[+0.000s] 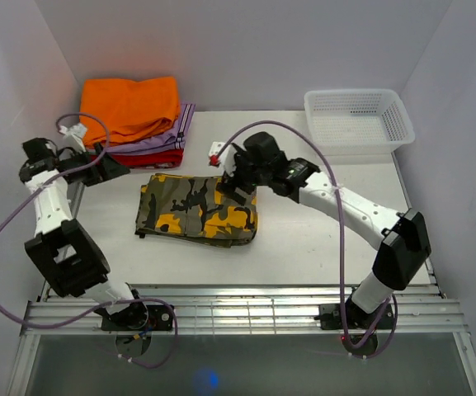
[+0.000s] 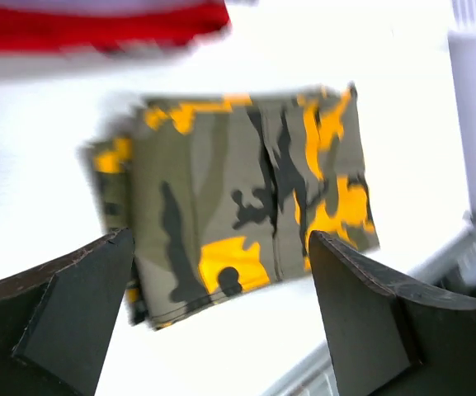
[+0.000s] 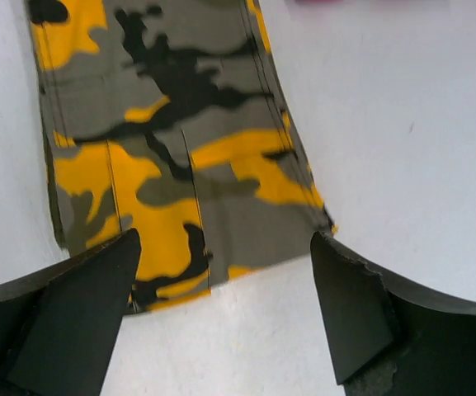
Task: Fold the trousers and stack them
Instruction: Neatly place the folded trousers to the corner
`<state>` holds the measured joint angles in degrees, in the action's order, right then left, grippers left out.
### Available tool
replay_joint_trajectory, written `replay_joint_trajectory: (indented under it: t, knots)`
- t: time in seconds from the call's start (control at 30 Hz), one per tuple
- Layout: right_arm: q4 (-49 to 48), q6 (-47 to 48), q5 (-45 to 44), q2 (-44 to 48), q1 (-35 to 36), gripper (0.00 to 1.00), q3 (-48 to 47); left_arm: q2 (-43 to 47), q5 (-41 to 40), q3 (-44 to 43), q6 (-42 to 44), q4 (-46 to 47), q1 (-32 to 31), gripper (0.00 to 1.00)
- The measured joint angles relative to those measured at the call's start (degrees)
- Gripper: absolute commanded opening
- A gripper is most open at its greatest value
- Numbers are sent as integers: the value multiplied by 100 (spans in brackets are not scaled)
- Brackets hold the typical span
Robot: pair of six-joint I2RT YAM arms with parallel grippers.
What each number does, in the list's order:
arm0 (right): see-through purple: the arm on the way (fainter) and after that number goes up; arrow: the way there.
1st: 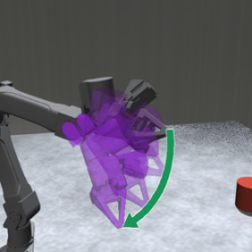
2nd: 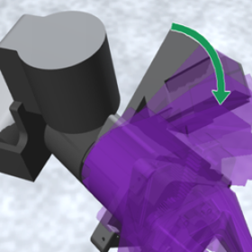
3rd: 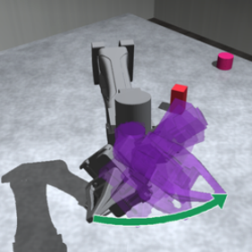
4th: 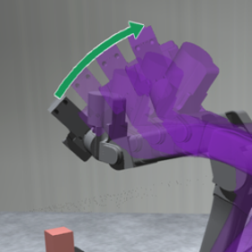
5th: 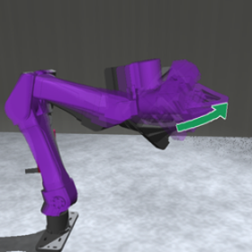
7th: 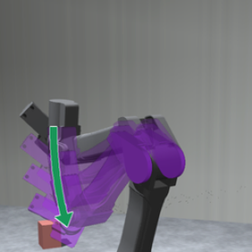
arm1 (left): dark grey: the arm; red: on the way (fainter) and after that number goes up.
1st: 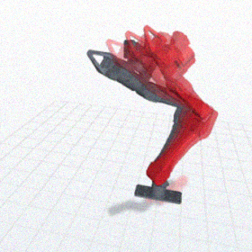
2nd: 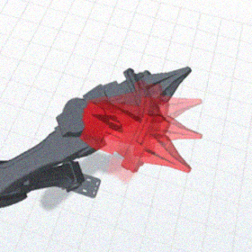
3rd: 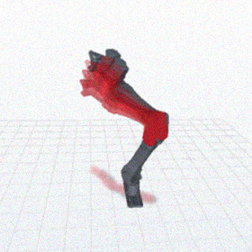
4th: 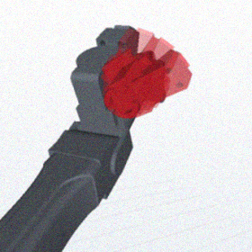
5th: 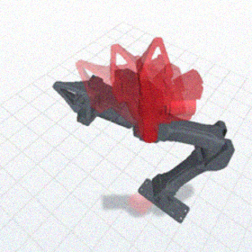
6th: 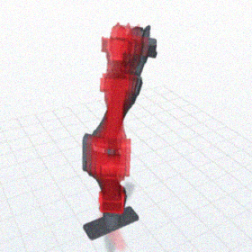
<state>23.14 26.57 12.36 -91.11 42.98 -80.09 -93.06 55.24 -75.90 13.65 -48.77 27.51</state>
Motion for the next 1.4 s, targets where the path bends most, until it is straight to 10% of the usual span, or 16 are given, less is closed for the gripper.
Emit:
replay_joint_trajectory:
  t: [0.23,0.67,0.87,1.0,1.4]
  knots:
    - [-450,385,-1132,-1709,1818,81,-1414,1429,116,11,-1215,1034,1554,98]
    - [-457,391,-1674,-4277,2472,77,-2791,1403,66,645,-1104,612,1626,98]
    - [-535,435,-1475,-4380,2367,48,-2835,1379,2,831,-1040,568,1641,98]
    - [-551,501,-1239,-4441,2216,8,-2933,1309,-76,1117,-1005,581,1652,98]
    - [-328,-481,227,-4481,1639,8,-3182,1082,-358,2575,-1788,905,1657,98]
